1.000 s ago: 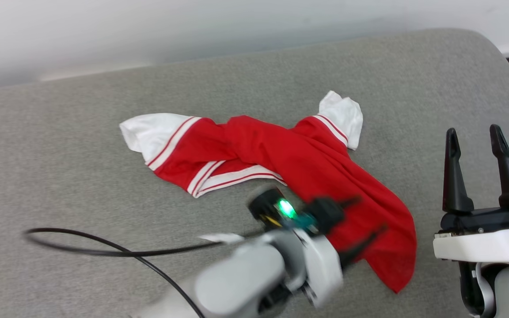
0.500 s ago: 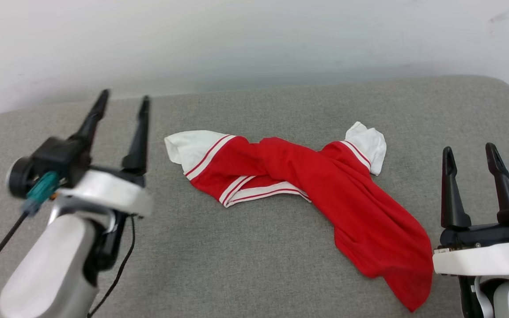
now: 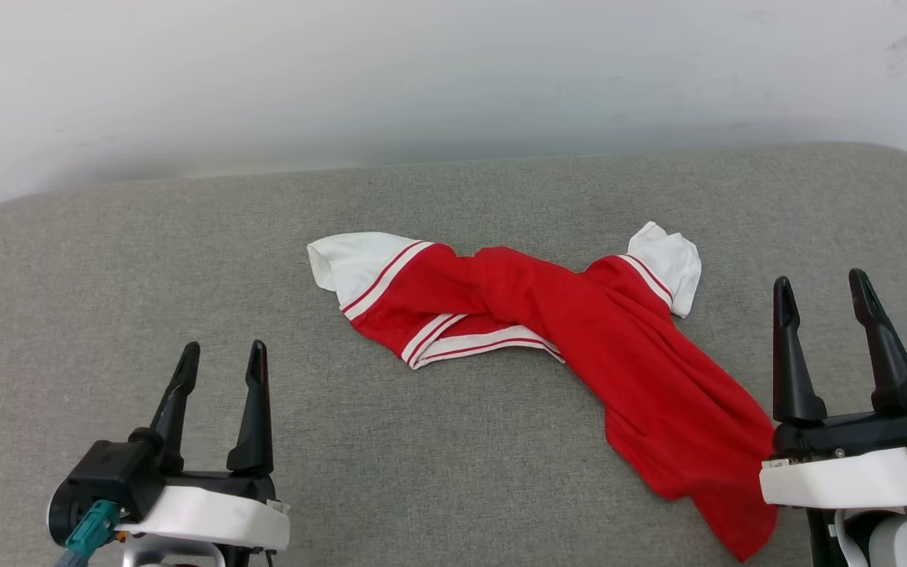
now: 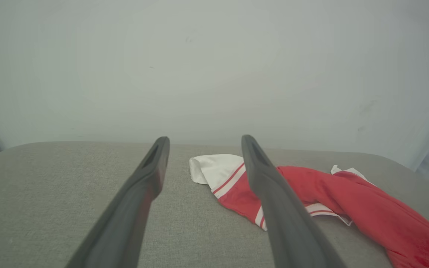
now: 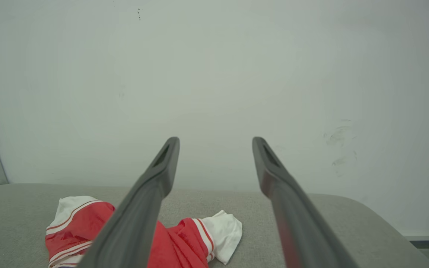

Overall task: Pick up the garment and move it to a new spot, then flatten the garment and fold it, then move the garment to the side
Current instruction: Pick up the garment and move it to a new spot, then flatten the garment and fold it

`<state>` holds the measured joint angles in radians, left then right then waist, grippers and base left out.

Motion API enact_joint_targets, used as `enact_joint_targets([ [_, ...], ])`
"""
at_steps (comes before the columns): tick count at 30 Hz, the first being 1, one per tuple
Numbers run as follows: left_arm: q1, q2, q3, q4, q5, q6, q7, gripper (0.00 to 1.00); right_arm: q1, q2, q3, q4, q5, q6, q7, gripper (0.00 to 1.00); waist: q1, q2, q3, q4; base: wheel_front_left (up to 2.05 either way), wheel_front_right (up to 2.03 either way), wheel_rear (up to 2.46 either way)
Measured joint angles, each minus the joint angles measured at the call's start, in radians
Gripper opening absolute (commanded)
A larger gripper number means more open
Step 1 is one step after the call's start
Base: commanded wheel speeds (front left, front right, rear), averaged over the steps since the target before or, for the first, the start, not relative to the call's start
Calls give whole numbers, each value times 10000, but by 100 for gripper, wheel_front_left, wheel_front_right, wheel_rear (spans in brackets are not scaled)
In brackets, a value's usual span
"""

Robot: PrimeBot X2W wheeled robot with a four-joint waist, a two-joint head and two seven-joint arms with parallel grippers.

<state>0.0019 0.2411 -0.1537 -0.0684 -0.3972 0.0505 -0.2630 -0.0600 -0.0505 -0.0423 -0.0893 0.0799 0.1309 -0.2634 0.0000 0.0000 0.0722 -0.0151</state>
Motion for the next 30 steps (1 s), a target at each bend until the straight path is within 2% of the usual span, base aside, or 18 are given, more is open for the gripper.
enact_joint_targets([
  [3, 0, -290, 123, 169, 224, -349, 0, 100, -4, 0, 94, 0, -13, 0, 0, 100, 0, 0, 44, -14, 0, 0, 0],
  [8, -315, -205, -234, 662, 800, -775, 19, 100, -21, -2, 130, -54, -98, 0, 0, 100, 0, 0, 266, -90, 0, 0, 0],
  [11, -921, -213, -533, 752, 867, -892, 514, 100, -37, 0, 194, -65, -167, 0, 0, 100, 0, 0, 475, -146, 0, 0, 0],
  [15, -1908, -238, -1028, 892, 886, -1062, 1877, 100, -167, -2, 188, -144, -198, 0, 0, 100, 0, 0, 852, -253, 0, 0, 0],
  [19, -3151, -428, -1505, 1338, 506, -1287, 3716, 100, -258, -2, 201, -249, -284, 0, 0, 100, 0, 0, 1347, -350, 0, 0, 0],
  [21, -3881, -573, -1664, 1707, 144, -1392, 4656, 100, -373, 0, 180, -299, -286, 0, 0, 100, 1, 0, 1628, -396, 0, 0, 0],
  [26, -5578, -462, -2182, 2970, 111, -1488, 6984, 100, -639, -2, 173, -430, -334, 0, 0, 100, 2, 0, 2338, -503, 0, 0, 0],
  [30, -6504, -456, -2585, 3714, 249, -1563, 7958, 100, -753, -2, 128, -491, -332, 0, 0, 100, 3, 0, 2828, -589, 0, 0, 0],
])
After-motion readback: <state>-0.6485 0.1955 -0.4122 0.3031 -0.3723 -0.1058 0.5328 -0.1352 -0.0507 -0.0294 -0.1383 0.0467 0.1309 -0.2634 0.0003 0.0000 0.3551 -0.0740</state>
